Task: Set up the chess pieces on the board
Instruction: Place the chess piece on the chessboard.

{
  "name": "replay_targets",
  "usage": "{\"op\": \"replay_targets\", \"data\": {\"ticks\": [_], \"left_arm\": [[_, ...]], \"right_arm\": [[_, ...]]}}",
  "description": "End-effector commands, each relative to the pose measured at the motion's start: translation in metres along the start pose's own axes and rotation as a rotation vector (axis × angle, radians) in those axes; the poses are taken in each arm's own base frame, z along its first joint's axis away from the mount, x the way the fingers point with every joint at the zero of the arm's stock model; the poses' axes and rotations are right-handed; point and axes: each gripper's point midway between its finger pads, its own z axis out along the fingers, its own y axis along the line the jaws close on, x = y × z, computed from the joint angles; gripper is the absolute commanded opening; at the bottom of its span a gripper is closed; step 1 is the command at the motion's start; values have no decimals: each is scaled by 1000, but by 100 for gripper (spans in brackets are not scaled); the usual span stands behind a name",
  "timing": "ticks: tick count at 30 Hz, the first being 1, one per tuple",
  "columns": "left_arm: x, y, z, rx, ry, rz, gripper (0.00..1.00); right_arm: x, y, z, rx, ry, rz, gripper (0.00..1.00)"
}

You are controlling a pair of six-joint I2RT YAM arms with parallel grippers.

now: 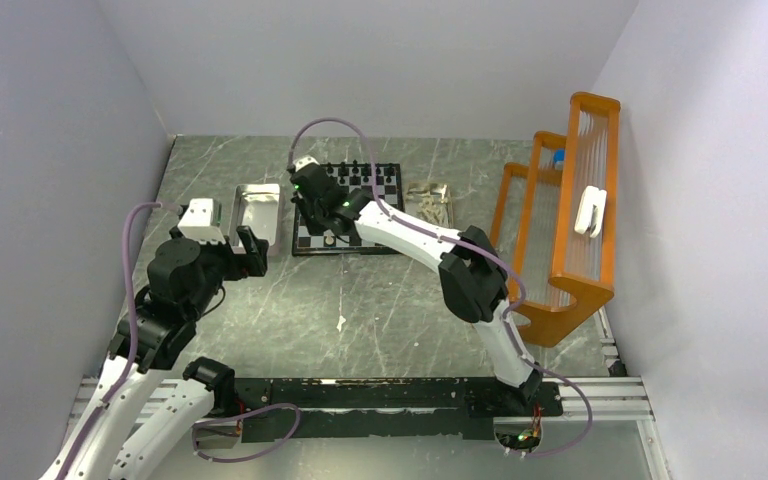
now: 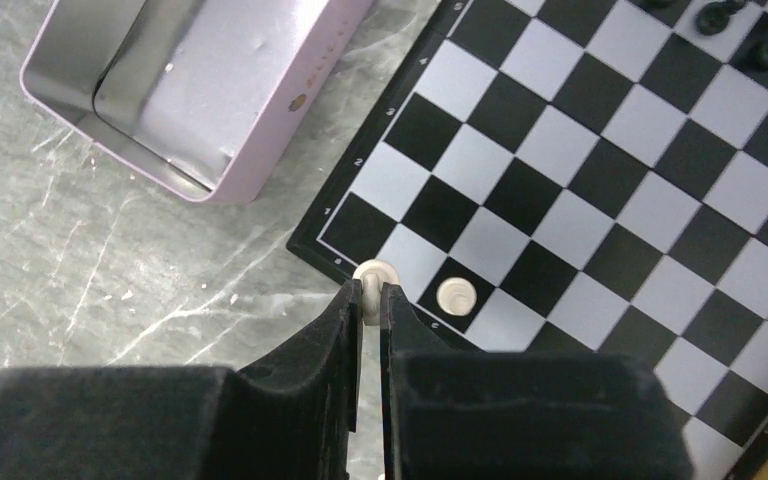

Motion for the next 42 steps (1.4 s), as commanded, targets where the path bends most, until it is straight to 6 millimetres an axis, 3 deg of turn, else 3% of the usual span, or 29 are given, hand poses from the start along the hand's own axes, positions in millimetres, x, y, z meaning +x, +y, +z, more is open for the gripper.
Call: {"op": "replay_targets", "data": {"ticks": [1,13,42], "left_arm": [[-15,5,-5,-27,-49,-12,98],[-21,19,-12,-106,-70,-34,98],[-19,18,-11,-97,-65,-33,98]], "right_arm": [[8,6,11,42,29,-35,4],[28,9,38,69,76,-54,4],[51,-5,55,110,134,-55,6]]}}
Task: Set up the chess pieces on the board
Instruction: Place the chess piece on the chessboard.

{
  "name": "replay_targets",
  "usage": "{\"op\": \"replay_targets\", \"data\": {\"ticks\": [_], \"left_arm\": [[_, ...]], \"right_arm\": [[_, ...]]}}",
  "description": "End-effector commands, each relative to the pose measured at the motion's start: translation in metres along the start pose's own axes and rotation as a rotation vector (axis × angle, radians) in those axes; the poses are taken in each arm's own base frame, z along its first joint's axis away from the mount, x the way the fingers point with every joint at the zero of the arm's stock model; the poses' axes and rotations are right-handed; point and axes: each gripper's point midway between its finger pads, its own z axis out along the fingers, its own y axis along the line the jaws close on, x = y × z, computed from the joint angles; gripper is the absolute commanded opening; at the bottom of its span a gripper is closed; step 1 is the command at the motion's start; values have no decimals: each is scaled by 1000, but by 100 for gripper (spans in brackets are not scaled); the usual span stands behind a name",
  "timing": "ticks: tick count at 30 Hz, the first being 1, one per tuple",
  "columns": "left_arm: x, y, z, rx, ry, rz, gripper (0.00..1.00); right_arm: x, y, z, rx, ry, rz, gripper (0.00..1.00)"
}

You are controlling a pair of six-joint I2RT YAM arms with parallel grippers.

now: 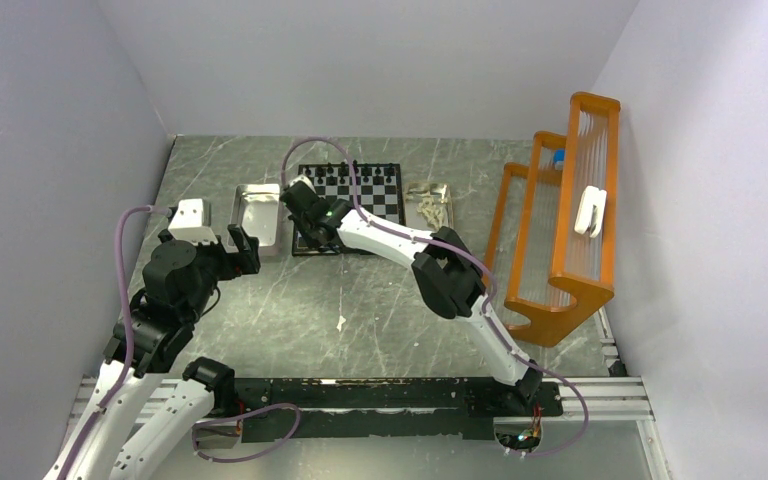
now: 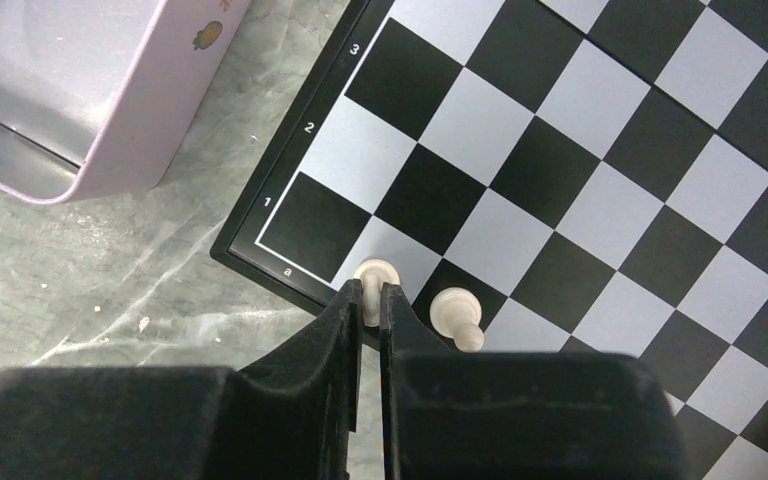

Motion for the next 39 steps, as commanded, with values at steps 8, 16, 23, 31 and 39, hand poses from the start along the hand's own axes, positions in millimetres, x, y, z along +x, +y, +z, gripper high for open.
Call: {"op": "replay_targets", "data": {"ticks": [8,16,23,31,39], "left_arm": [[-12,2,-4,-7,-32,-20,98],[-11,2,-4,-7,-32,-19,98],[-12,2,-4,-5,-33,-20,98],[-12,1,-4,-4,-33,-20,98],[-11,1,-4,-4,-32,-20,98]], "right_arm": [[2,-5,12,10,10,18,6],[4,-6,12,9,16,20,11],[0,-5,11,3,10,28,12],[3,-3,12,-3,19,30,12],[6,-3,14,-1,26,28,14]]}}
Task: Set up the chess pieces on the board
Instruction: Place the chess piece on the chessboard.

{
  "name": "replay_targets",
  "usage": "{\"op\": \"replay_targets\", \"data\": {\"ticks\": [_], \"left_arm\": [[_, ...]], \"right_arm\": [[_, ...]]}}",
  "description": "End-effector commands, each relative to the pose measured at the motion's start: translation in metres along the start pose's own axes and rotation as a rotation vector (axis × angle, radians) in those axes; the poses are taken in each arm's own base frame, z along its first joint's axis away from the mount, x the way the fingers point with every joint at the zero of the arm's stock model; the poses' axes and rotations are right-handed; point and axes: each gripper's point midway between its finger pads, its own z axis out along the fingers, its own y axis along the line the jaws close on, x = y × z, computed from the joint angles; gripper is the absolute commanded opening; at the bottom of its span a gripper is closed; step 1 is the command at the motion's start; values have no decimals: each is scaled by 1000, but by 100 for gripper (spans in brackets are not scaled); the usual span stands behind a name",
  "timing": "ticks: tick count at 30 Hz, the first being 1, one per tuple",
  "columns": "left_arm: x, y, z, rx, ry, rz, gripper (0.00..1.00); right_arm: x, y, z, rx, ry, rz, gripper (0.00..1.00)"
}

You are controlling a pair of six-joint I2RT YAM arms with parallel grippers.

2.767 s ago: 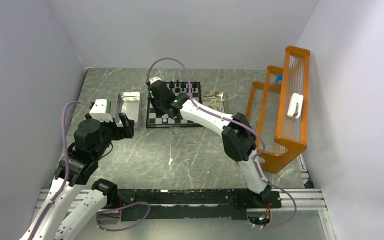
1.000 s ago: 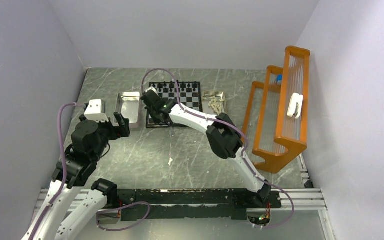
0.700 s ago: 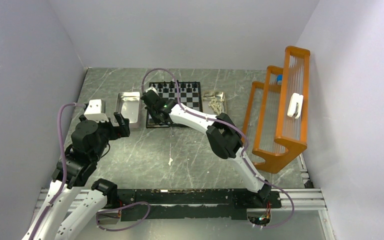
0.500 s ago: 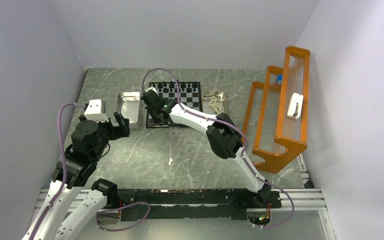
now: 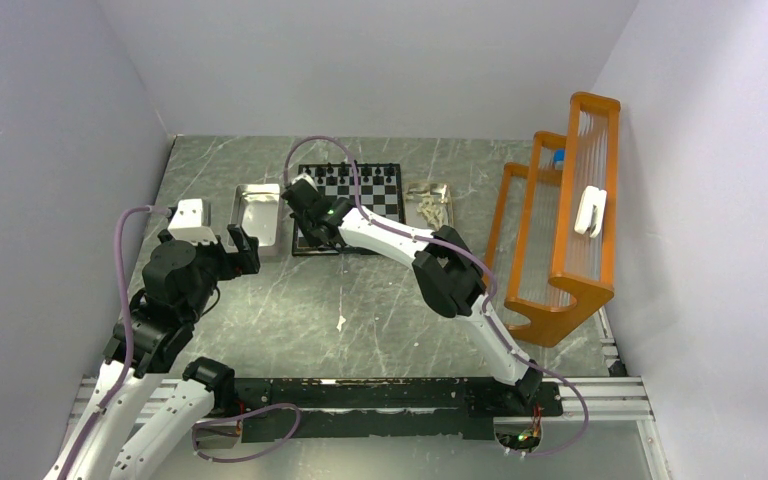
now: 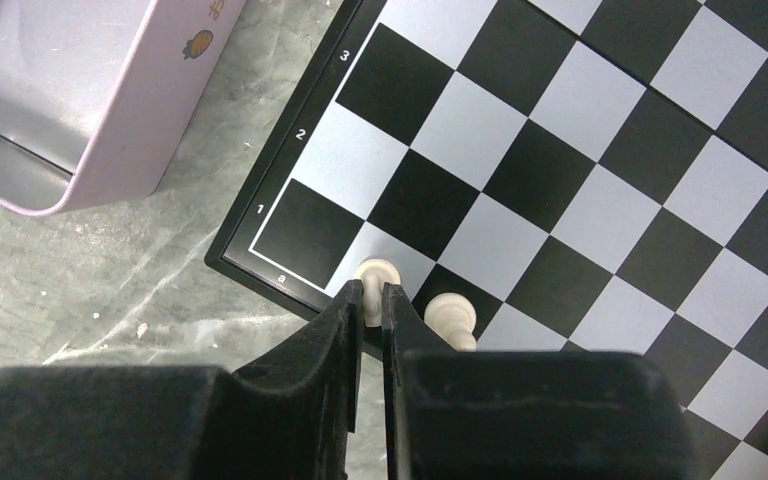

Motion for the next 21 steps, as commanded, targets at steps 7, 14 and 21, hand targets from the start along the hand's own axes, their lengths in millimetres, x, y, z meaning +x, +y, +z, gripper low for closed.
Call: {"op": "replay_targets", "data": {"ticks": [7,14,21], "left_arm": [[-11,1,-4,-2,-31,-19,98],[-11,0,-3,0,-29,-17,98],[-11,0,-3,2,-29,-18,98]], "right_arm": [[3,-4,11,19,16,7,21],[-8,-7,6,28,-5,8,26],[-11,-5,4,19,-8,4,22]]}}
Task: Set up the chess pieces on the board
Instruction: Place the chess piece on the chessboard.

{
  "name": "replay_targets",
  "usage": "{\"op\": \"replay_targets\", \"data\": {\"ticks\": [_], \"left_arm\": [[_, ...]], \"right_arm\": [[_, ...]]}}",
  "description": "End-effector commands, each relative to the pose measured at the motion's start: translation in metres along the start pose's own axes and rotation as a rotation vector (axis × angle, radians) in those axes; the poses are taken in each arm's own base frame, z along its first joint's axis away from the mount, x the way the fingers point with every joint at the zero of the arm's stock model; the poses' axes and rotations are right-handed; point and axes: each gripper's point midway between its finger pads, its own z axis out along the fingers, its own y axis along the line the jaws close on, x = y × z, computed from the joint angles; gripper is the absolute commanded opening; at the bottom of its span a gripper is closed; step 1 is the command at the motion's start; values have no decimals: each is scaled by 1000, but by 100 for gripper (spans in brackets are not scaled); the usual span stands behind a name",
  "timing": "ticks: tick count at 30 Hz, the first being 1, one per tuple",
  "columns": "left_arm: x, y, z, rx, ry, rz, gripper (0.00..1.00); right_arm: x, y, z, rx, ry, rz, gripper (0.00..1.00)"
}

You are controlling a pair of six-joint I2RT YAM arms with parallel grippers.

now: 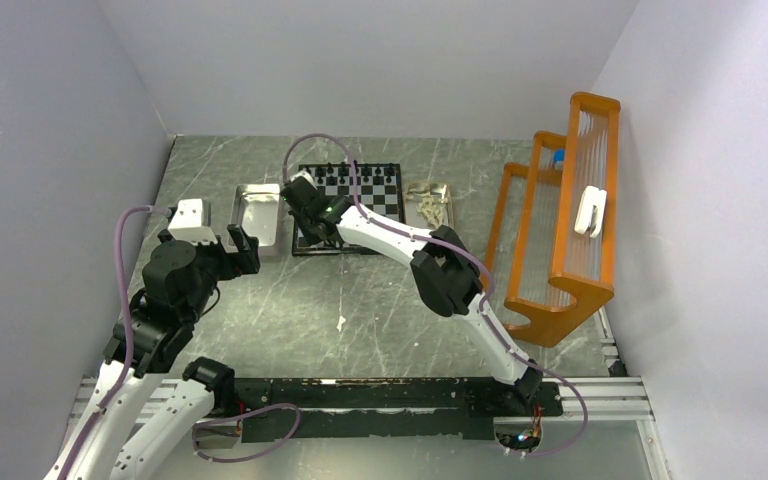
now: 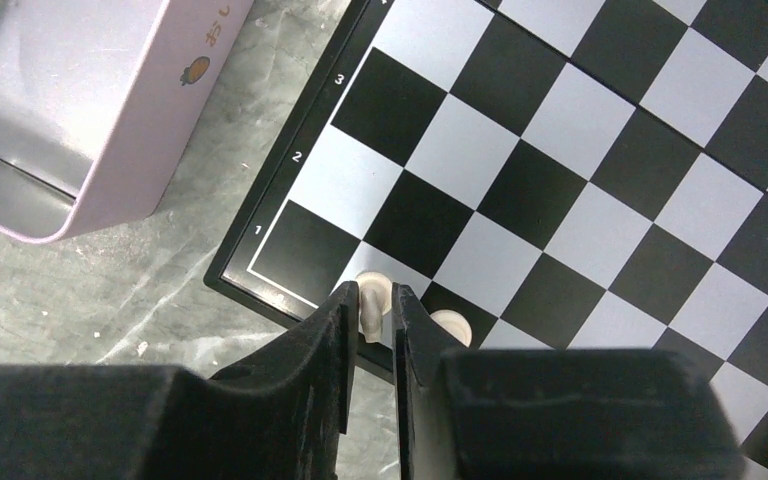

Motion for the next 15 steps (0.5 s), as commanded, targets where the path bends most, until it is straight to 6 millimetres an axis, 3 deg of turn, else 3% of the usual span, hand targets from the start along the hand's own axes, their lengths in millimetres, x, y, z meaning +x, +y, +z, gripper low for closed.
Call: {"op": "replay_targets", "data": {"ticks": [1,15], "left_arm": [[-11,0,-3,3,-29,-18,98],[-10,-1,-3,8,-27,-16,98]], "right_arm": [[-5,-4,0,11,-3,-2,22],[-3,-2,-3,-8,4,4,19]]}}
